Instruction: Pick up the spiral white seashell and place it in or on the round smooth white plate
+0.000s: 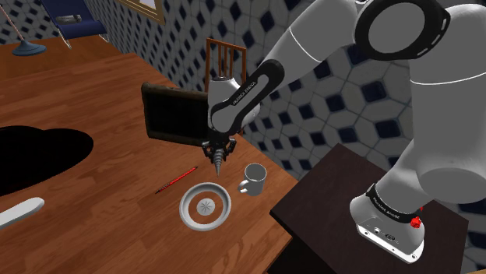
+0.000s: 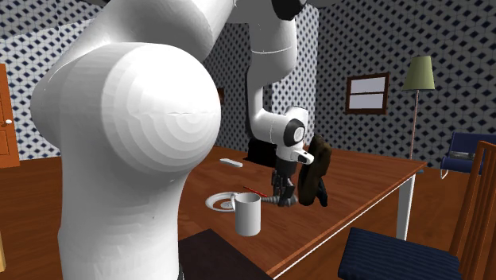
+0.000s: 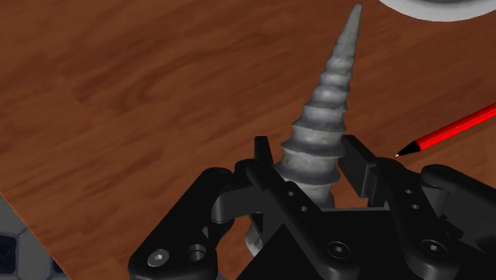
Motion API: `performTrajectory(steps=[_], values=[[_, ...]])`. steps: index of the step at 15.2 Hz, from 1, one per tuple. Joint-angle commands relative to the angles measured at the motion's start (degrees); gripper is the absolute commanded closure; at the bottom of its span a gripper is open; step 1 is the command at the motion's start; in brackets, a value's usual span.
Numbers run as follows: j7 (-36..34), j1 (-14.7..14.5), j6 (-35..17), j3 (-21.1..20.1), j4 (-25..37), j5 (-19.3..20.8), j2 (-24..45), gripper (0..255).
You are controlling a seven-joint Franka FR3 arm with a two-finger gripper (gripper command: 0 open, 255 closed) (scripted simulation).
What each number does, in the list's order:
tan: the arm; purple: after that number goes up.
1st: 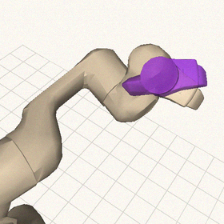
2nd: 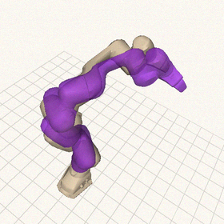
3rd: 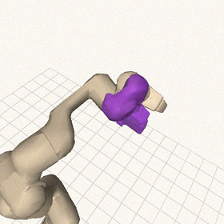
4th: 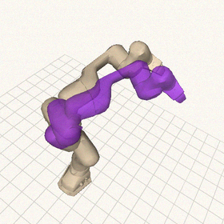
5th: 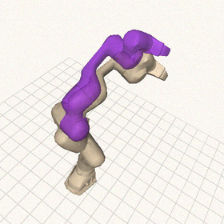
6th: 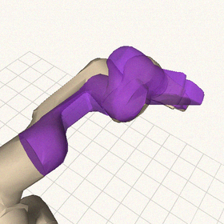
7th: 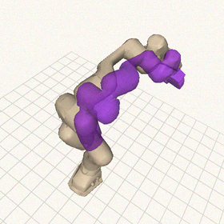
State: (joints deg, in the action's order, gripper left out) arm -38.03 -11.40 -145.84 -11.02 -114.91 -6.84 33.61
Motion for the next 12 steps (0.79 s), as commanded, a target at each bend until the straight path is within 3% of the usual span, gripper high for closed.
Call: performTrajectory(steps=[1, 12], values=[[-0.08, 0.13, 1.03, -0.11, -0.29, -0.11, -1.33, 255], [-0.66, 0.70, 7.19, -0.66, -0.90, -0.66, -8.17, 255]])
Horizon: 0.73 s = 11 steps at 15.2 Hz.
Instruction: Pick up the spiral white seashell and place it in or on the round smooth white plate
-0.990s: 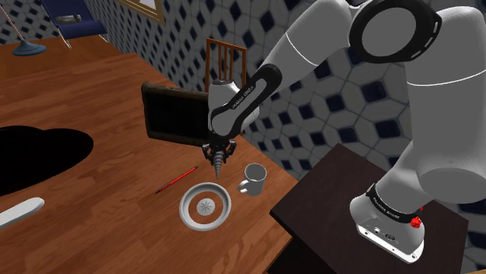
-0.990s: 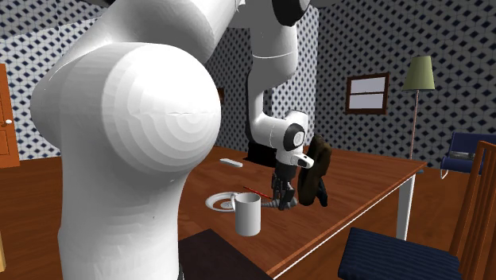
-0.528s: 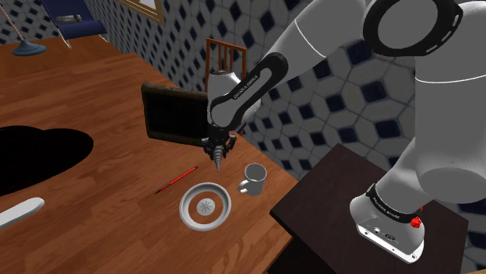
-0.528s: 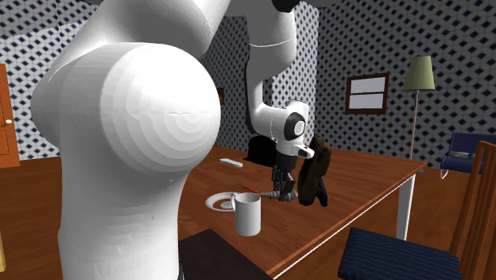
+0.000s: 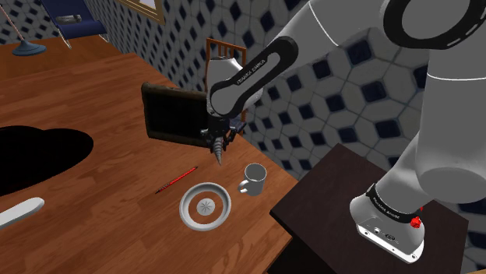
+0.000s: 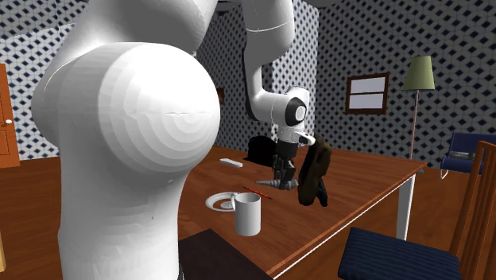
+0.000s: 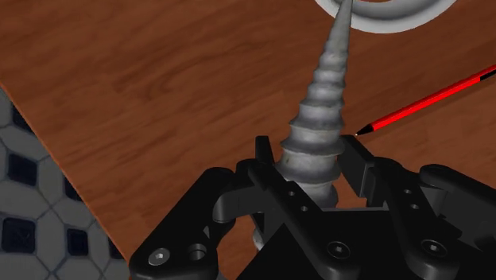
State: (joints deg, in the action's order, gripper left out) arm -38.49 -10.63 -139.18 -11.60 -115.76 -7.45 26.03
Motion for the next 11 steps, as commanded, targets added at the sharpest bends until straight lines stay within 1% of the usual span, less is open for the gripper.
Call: performTrajectory(steps=[1, 2, 7, 11], values=[[-0.25, -0.01, 1.13, -0.12, -0.03, -0.09, -1.18, 255], [-0.25, -0.01, 1.20, -0.13, -0.03, -0.10, -1.26, 255], [-6.19, -4.44, -1.51, -1.93, -3.59, -0.20, -3.07, 255], [-11.36, -8.27, -3.28, -3.27, -5.24, 0.00, -3.79, 255]])
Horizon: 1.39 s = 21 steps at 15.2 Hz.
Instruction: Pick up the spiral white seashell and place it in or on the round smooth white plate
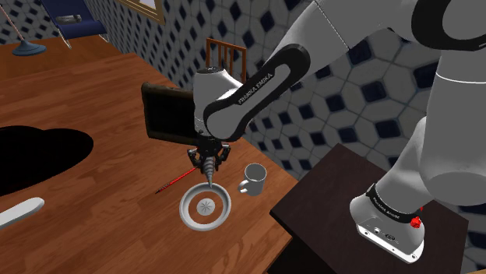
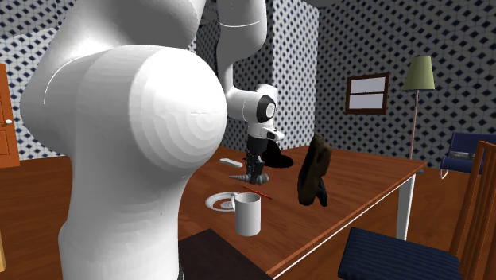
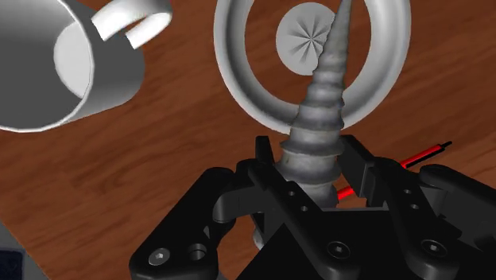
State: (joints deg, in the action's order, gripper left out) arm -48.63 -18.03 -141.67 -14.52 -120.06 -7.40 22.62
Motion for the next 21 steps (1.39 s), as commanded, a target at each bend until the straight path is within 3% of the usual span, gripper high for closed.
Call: performTrajectory(steps=[1, 5, 21], values=[[-2.57, -1.86, -1.17, -0.67, -1.19, 0.06, -0.45, 255], [-8.29, -6.10, -2.48, -1.81, -1.52, 0.72, -0.33, 255], [-8.13, -7.35, -10.16, -0.42, -0.64, 2.27, 8.36, 255]])
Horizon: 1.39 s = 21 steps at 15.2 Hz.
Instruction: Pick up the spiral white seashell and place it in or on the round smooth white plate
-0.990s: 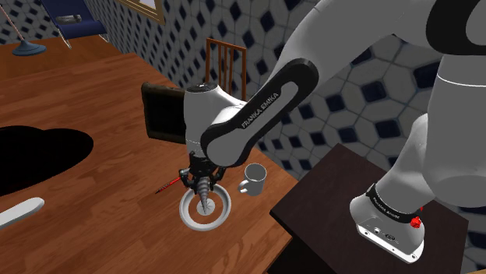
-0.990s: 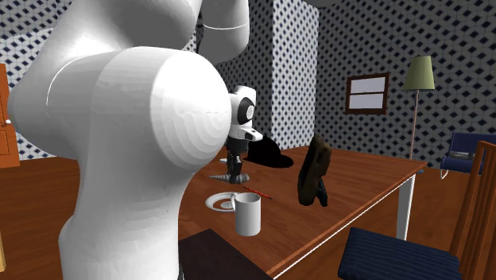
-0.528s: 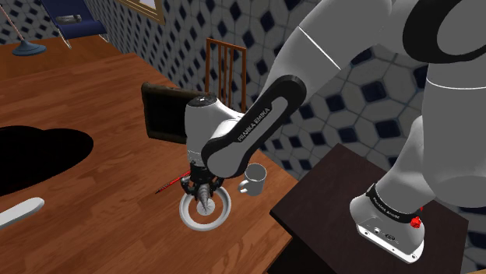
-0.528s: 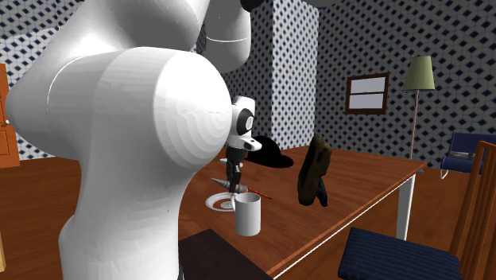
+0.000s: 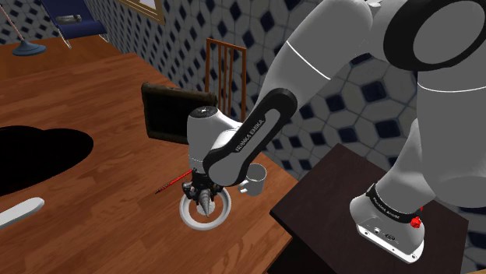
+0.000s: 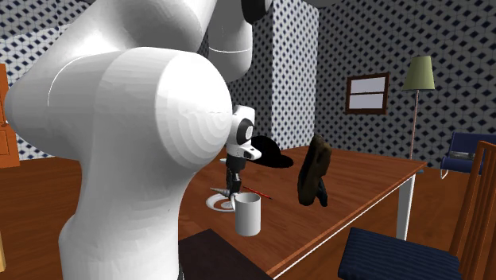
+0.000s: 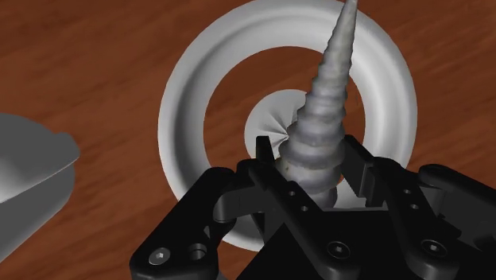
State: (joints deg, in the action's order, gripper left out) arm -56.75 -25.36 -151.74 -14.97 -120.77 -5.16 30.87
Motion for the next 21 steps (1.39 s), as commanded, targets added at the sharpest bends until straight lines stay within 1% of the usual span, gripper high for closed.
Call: performTrajectory(steps=[1, 4, 5, 10, 14, 21], values=[[-0.01, -0.02, -0.09, 0.03, 0.06, 0.02, 0.12, 255], [-0.01, -0.02, -0.09, 0.03, 0.06, 0.03, 0.12, 255], [-0.01, -0.02, -0.09, 0.03, 0.05, 0.02, 0.11, 0], [-0.01, -0.03, -0.09, 0.02, 0.05, 0.02, 0.11, 0], [0.80, 1.74, 5.37, -0.98, -0.98, -1.17, -6.33, 0], [0.80, 1.72, 5.37, -0.97, -0.98, -1.18, -6.33, 0]])
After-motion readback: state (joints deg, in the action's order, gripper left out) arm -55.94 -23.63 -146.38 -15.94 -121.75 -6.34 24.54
